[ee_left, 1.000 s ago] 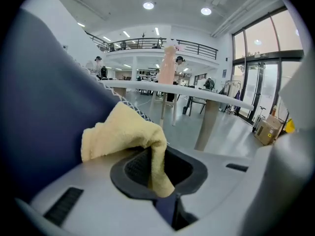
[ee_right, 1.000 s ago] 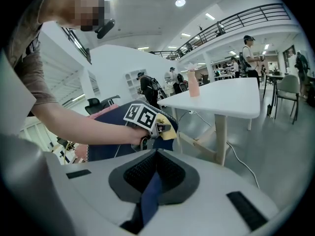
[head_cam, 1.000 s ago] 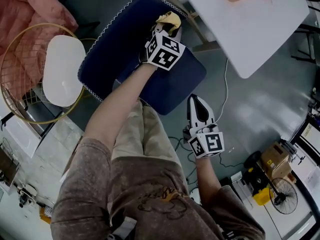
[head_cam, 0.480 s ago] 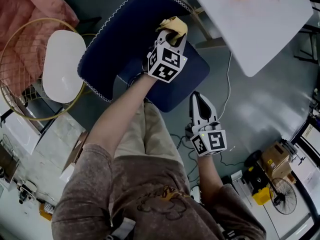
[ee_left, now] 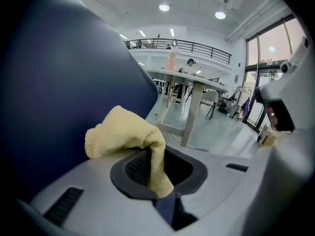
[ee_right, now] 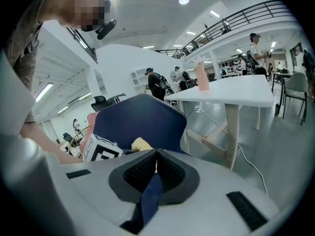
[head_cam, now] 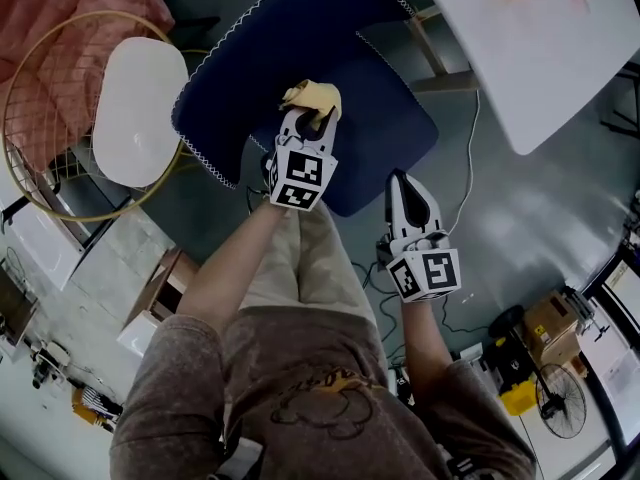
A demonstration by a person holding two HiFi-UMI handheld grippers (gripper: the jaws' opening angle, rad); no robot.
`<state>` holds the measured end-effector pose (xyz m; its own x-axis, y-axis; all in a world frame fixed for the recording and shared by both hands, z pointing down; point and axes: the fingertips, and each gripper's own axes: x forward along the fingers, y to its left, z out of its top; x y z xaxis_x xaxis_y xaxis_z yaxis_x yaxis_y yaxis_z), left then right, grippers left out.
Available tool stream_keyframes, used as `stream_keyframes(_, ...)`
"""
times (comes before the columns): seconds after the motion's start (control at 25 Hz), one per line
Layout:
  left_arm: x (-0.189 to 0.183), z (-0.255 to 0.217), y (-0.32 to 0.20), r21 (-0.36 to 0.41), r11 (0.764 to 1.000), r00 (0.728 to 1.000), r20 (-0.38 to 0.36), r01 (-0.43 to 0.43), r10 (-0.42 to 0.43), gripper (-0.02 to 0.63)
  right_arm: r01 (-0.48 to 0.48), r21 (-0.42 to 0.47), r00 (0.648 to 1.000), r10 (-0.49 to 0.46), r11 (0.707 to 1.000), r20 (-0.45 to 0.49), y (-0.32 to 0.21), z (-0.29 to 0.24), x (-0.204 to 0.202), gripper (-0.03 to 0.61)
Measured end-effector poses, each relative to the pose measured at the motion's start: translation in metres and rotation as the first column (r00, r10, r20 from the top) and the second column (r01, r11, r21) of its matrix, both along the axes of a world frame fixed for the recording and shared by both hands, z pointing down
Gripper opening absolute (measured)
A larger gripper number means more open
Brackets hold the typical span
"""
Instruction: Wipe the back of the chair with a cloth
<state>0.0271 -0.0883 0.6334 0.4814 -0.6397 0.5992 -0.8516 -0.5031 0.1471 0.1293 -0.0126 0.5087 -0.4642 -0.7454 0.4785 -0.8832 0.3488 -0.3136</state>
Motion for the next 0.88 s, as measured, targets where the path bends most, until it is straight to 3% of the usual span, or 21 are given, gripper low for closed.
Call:
stream_keyframes(0.48,-0.069,0.047,0.085,-0.059,0.992,0.989,0.106,0.113,-0.106,0.052,0.07,-0.019,0.998,-0.07,0.997,0.003,0.015,0.012,-0.028,0.026)
stream_keyframes(0.88,-0.089,0.066,0.097,-0.074,0.983,0.976,0.153,0.168,-0.155,0.052,0.08,-0.03,0.997,-0.08,0.996,0.003,0.022,0.019,-0.032,0.026)
